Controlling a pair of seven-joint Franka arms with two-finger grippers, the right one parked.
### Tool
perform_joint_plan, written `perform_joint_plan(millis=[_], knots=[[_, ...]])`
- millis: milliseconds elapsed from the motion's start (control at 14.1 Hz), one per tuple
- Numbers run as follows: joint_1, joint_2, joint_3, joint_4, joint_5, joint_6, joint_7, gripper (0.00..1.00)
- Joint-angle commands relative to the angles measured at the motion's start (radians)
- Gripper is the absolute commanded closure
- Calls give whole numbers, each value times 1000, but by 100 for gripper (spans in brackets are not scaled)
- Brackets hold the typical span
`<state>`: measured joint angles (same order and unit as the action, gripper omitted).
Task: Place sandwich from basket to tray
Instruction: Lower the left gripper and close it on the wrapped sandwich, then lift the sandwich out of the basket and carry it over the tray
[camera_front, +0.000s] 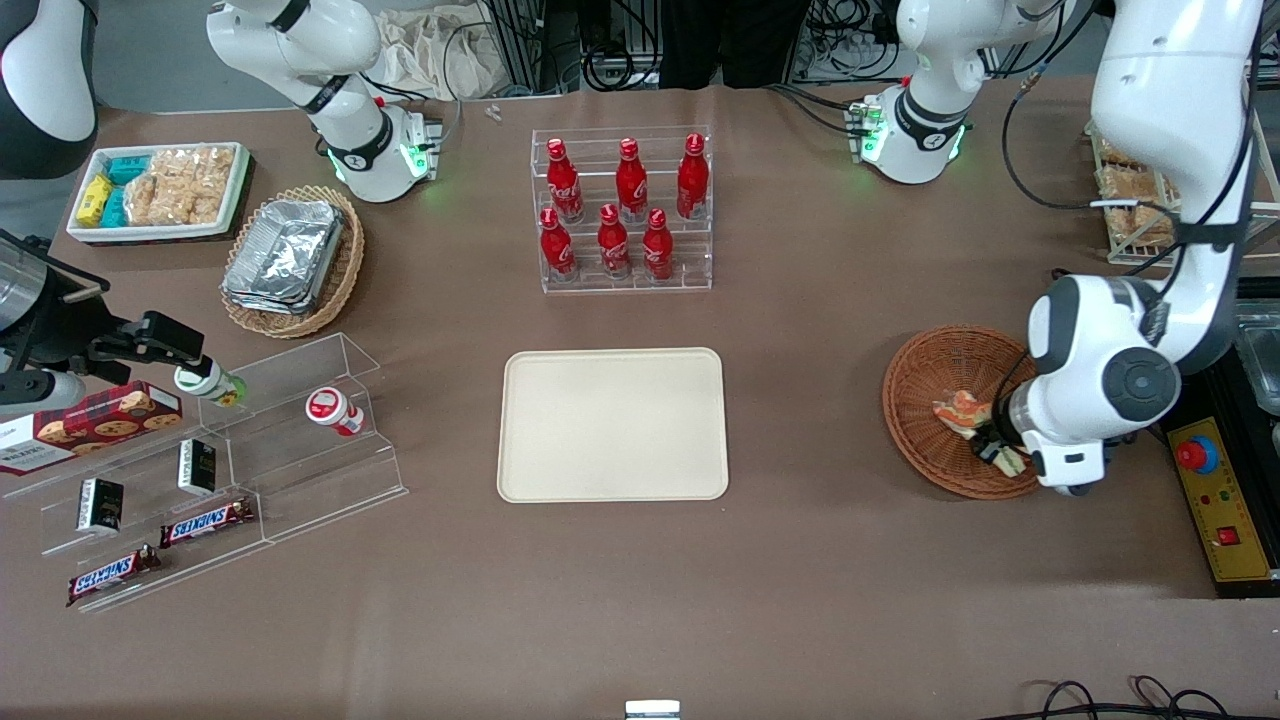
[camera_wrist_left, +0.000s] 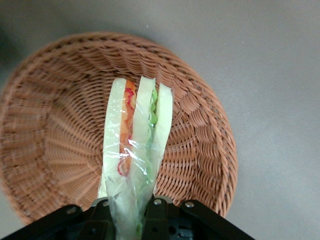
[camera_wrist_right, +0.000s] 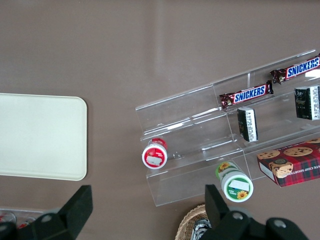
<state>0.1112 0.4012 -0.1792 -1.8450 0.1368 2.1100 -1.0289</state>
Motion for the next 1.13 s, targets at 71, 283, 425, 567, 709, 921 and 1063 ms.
perform_joint_plan(millis=[71, 283, 425, 567, 709, 921, 1063], knots=[[5, -59, -34, 159, 1, -273, 67, 89], [7, -58, -40, 382, -87, -534, 191, 85], [4, -59, -75, 482, -115, -623, 219, 88], [2, -50, -155, 536, -121, -642, 196, 100], [-2, -44, -236, 537, -118, -633, 181, 100], [-2, 7, -363, 526, -105, -512, 40, 100], [-4, 66, -420, 489, -102, -356, 43, 100]])
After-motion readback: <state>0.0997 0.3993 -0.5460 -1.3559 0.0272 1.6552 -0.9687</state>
